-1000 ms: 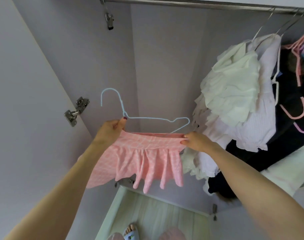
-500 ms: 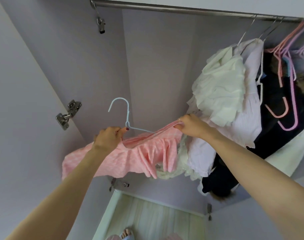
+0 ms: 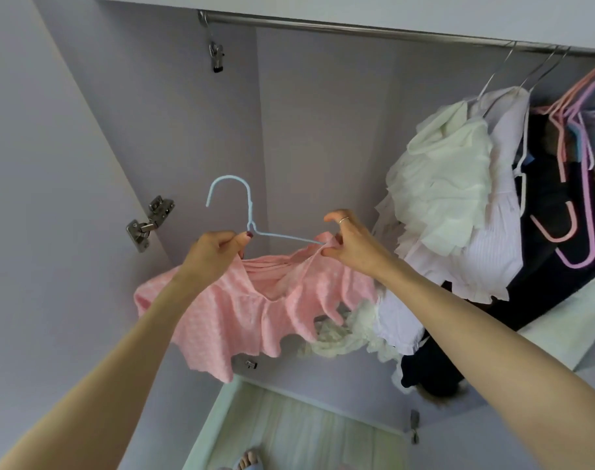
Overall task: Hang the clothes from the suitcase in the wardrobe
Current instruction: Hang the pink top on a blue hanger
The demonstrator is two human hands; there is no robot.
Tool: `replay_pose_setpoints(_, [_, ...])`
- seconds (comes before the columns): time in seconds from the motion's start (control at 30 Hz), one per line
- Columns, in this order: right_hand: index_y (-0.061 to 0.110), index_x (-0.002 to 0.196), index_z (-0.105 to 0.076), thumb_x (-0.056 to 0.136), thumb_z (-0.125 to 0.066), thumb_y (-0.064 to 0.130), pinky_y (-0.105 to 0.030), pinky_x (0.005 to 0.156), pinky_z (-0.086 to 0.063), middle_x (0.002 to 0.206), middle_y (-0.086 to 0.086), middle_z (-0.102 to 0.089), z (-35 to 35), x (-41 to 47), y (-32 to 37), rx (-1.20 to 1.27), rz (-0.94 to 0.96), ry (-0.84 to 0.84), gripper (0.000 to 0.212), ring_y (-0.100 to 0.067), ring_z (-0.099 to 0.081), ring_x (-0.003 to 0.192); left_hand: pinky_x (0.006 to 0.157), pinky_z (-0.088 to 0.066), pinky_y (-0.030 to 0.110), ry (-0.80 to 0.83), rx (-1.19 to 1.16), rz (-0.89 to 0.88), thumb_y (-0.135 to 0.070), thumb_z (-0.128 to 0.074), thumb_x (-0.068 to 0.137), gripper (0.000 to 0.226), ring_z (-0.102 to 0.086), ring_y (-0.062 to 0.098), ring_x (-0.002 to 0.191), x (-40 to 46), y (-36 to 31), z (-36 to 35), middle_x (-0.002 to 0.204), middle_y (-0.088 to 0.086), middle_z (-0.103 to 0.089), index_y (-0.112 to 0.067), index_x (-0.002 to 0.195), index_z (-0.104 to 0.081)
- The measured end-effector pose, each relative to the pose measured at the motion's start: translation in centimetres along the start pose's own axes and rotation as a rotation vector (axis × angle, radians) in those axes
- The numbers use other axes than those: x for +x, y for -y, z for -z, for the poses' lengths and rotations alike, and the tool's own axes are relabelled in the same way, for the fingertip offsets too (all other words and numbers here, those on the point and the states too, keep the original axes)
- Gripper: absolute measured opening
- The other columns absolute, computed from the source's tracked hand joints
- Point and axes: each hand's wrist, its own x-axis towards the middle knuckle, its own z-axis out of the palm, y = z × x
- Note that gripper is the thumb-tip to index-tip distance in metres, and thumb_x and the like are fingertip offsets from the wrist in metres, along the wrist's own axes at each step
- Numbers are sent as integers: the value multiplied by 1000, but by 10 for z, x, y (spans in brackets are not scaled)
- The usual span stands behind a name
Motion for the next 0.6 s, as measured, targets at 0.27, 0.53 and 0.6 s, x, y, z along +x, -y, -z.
replay_pose_setpoints(0.27, [0, 115, -49, 78, -68, 50, -37, 82, -48, 112, -16, -61, 13, 2, -4, -245, -247, -64, 65, -35, -59, 107, 41, -24, 14, 32, -89, -11, -34, -55, 91, 39, -32, 6, 37, -1, -10, -5, 51, -3, -33, -3, 68, -61])
replay_pose_setpoints(0.53, [16, 58, -40, 88, -49, 56, -29, 65, -35, 75, -5, -57, 28, -13, -8, -330, -366, -82, 50, -29, -58, 82, 58, -34, 31, -26, -23, 26, -25, -52, 93, 25, -43, 24, 66, 3, 0, -14, 70, 6, -49, -2, 93, -62])
replay_pose_setpoints(0.6, [16, 57, -38, 87, -51, 55, -28, 64, -32, 65, -1, -50, 35, -19, -10, -286, -415, -105, 51, -27, -51, 75, 72, -40, 32, -60, 39, 45, -20, -46, 95, 25, -57, 31, 85, 1, 2, -17, 91, 12, -62, -6, 107, -62])
